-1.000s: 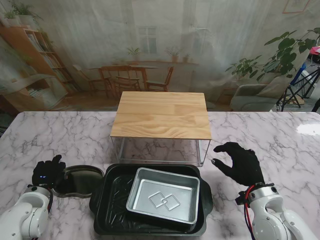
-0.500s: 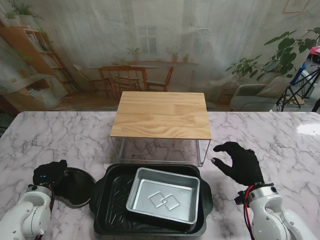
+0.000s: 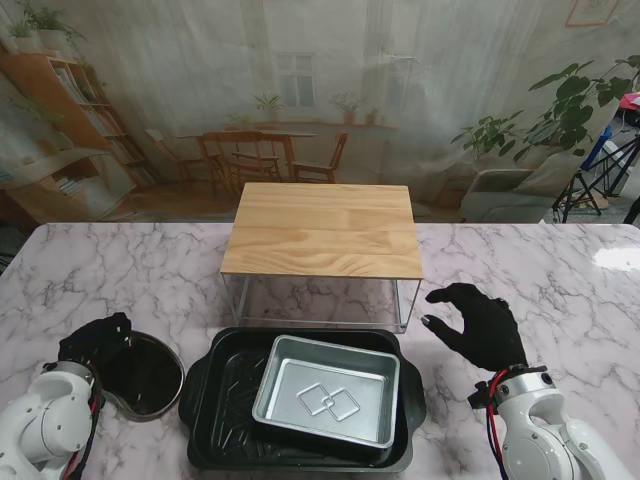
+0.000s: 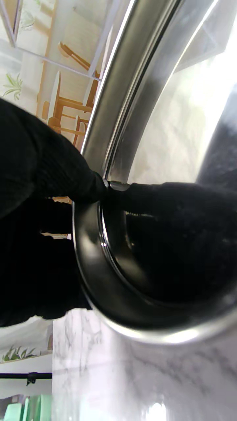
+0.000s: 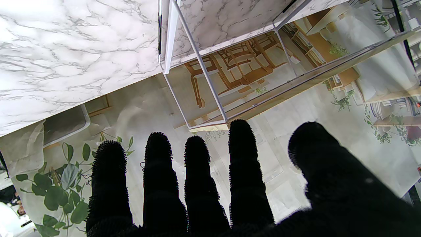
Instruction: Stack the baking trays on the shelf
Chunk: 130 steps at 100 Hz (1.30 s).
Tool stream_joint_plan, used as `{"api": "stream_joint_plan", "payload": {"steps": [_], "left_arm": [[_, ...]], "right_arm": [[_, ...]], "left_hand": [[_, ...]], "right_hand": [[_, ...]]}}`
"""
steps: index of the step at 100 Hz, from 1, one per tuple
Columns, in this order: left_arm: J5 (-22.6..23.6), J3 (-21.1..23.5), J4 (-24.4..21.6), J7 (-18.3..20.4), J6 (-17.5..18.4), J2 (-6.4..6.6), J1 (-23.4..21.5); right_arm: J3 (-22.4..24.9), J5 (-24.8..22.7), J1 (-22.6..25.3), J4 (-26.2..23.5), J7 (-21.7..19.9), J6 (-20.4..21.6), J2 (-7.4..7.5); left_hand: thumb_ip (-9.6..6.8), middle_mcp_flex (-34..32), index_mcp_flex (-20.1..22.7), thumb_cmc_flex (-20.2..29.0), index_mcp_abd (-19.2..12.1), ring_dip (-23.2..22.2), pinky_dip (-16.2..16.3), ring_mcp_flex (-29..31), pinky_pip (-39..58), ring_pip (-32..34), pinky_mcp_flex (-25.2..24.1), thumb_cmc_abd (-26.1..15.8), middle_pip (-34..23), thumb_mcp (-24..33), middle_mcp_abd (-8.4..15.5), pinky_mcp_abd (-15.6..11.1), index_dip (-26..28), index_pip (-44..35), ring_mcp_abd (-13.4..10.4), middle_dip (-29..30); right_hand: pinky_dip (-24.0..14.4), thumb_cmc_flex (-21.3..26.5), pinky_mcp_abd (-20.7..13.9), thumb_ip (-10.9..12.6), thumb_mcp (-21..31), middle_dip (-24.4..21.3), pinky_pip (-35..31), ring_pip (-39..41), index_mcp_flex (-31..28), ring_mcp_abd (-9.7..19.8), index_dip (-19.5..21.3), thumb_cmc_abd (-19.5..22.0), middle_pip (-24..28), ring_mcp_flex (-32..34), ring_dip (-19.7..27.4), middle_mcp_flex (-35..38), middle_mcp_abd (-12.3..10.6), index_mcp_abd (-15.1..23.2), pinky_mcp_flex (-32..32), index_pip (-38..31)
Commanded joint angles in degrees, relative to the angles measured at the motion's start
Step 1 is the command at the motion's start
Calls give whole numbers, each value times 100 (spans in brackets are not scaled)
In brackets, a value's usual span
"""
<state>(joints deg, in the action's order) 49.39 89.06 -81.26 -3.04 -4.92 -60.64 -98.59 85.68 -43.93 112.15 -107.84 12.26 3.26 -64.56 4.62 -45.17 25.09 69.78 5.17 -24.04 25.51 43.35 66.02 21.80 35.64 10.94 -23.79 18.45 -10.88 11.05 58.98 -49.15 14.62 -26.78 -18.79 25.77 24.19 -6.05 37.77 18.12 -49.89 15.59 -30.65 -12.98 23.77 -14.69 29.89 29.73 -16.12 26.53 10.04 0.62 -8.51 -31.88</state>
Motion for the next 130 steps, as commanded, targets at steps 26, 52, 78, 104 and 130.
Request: {"api": "stream_joint_plan", "payload": {"steps": [26, 52, 78, 104, 130], "left_arm": [[-638, 280, -53, 426, -3, -135, -210], [-1199, 535, -88, 379, 138, -217, -331], [-1523, 738, -214, 478, 235, -241, -397], [-2139, 1065, -472, 803, 246, -261, -468], [-2682, 1319, -627, 986, 310, -290, -605]], "right_arm": [[-8, -6, 4, -12, -28, -21, -4], [-26, -7, -17, 0, -42, -50, -1], [-42, -9, -44, 19, -75, -75, 4], [-11, -11, -18, 12, -56, -27, 2], [-23, -17, -32, 18, -79, -45, 7]], "left_hand": [[-52, -292, 152, 419, -305, -386, -175, 1329, 791, 1622, 628, -287, -401, 704, -390, -77, 350, -632, 258, -775], [-71, -415, 280, 419, -355, -450, -252, 1388, 805, 1633, 656, -238, -382, 674, -370, -143, 350, -623, 186, -1008], [-89, -457, 308, 419, -332, -485, -288, 1400, 828, 1645, 645, -212, -342, 673, -379, -167, 342, -609, 170, -1130], [-101, -477, 297, 419, -317, -569, -258, 1429, 957, 1740, 667, -211, -358, 678, -421, -135, 336, -583, 217, -1233], [-110, -487, 294, 419, -280, -636, -237, 1445, 1035, 1792, 662, -193, -368, 687, -450, -107, 337, -554, 250, -1298]], "right_hand": [[-99, -82, -161, 151, -126, -20, 77, -245, 110, 98, 95, 252, 52, -191, 68, -162, -12, 97, 73, 92], [-99, -80, -163, 152, -132, -17, 81, -246, 139, 102, 94, 256, 56, -195, 69, -164, -9, 89, 75, 83], [-99, -83, -168, 152, -138, -13, 82, -244, 160, 97, 93, 252, 62, -193, 68, -151, -3, 83, 75, 73], [-98, -87, -161, 156, -137, -13, 83, -245, 161, 95, 89, 237, 60, -191, 69, -141, -5, 84, 75, 68], [-97, -90, -165, 155, -138, -10, 85, -248, 171, 101, 86, 239, 58, -192, 71, -128, -10, 81, 76, 66]]}}
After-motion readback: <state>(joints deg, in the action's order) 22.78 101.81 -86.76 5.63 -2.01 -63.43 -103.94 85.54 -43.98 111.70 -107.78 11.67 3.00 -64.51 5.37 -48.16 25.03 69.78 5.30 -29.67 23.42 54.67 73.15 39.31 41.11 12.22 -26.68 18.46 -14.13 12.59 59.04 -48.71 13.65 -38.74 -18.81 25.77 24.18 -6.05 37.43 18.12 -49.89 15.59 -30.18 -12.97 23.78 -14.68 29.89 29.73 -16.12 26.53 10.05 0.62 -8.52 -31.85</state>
